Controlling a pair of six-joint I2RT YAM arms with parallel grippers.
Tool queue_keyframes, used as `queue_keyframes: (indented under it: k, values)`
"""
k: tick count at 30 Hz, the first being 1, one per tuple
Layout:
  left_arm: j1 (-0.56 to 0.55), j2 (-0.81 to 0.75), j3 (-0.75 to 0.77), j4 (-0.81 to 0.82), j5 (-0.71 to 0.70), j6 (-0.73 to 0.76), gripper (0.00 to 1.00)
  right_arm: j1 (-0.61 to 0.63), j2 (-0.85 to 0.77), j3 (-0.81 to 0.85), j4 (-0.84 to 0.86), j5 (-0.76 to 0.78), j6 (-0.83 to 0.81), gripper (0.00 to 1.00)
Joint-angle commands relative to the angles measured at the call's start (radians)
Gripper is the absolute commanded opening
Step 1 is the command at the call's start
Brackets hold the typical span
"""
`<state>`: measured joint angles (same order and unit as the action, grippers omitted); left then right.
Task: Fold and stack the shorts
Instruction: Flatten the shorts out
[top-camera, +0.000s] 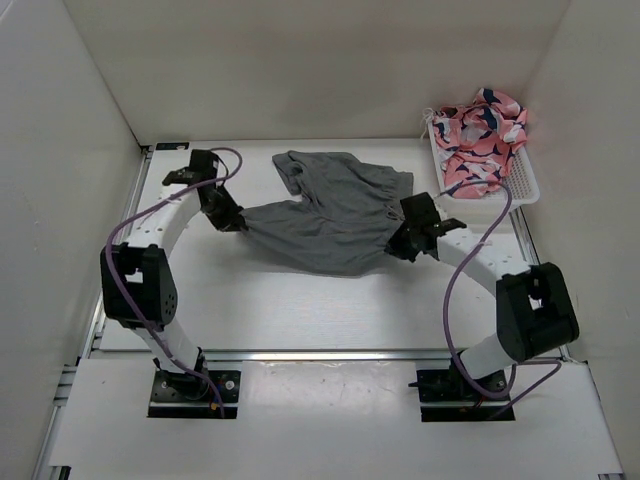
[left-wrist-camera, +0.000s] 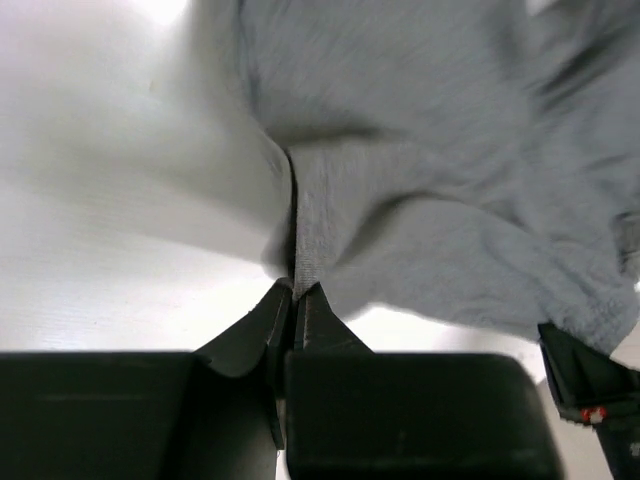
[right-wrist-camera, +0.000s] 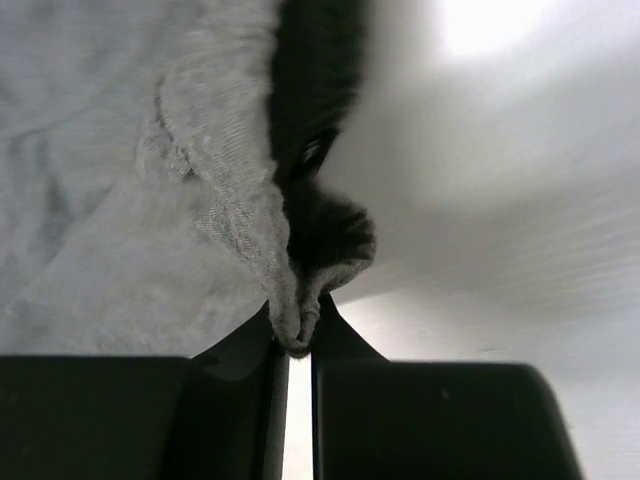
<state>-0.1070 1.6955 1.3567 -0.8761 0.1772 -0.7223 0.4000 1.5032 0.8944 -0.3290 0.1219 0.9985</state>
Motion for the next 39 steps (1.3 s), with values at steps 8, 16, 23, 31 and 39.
queue_keyframes:
  k: [8, 16, 23, 31, 39]
  values:
    - [0.104, -0.29, 0.514, -0.176, -0.024, 0.055, 0.1, 0.002, -0.247, 0.536, -0.366, -0.007, -0.497, 0.0]
    - [0.15, -0.576, 0.702, -0.095, -0.137, 0.099, 0.1, 0.011, -0.472, 0.78, -0.436, -0.189, -0.643, 0.0]
    - [0.15, -0.577, 0.964, -0.156, -0.154, 0.133, 0.1, 0.011, -0.524, 0.92, -0.469, -0.314, -0.598, 0.0]
    - [0.15, -0.521, 0.713, -0.095, -0.131, 0.133, 0.1, 0.011, -0.471, 0.806, -0.535, -0.216, -0.598, 0.0]
    - [0.15, -0.195, 0.421, -0.001, -0.122, 0.098, 0.1, -0.036, -0.134, 0.519, -0.339, -0.162, -0.62, 0.0]
